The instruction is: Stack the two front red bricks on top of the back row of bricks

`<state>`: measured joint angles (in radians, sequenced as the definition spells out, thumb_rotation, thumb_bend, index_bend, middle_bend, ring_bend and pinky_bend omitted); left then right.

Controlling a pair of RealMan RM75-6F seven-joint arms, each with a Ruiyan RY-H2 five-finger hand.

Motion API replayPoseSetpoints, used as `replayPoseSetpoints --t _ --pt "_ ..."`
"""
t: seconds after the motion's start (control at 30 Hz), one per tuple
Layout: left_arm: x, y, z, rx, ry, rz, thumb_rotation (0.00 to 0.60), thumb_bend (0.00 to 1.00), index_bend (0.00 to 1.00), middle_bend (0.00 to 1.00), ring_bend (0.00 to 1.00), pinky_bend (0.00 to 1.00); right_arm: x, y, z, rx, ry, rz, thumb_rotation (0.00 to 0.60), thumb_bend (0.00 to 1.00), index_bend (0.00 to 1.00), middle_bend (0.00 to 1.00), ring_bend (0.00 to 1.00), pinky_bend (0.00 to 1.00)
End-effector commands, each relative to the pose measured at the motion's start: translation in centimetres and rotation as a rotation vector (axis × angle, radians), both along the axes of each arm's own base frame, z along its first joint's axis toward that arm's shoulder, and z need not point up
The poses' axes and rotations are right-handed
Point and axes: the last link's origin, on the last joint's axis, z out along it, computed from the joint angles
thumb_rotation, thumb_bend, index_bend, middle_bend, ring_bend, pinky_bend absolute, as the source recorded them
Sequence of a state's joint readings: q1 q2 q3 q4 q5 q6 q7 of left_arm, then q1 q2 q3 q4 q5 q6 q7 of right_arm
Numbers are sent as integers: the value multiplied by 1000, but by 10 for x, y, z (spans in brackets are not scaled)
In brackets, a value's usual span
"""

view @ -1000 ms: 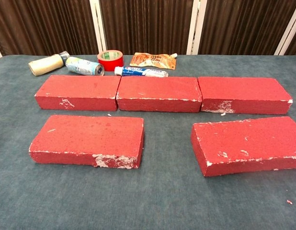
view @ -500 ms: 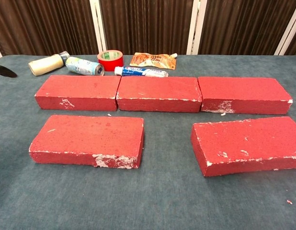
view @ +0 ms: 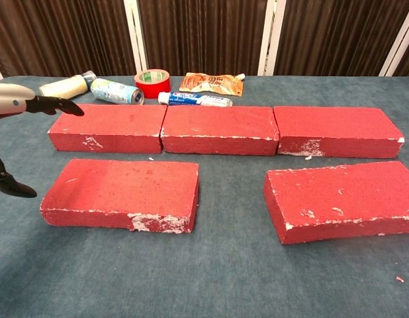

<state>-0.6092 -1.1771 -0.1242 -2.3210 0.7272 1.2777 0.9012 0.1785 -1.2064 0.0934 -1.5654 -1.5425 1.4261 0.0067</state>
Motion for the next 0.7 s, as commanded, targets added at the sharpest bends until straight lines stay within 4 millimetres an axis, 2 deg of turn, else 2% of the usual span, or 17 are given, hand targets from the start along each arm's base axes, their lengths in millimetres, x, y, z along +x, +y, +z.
replayPoseSetpoints --t 0.03,0.4,0.7 --pt "0 2 -7 26 18 -5 600 0 0 0 0 0 8 -1 13 -53 -28 27 600 0 0 36 7 0" --pt "-10 -3 -36 -56 24 84 600 0 0 0 0 0 16 -6 14 -27 -22 34 600 0 0 36 7 0" --pt "4 1 -46 -36 -5 60 600 0 0 0 0 0 17 -12 9 -13 -16 32 600 0 0 36 7 0"
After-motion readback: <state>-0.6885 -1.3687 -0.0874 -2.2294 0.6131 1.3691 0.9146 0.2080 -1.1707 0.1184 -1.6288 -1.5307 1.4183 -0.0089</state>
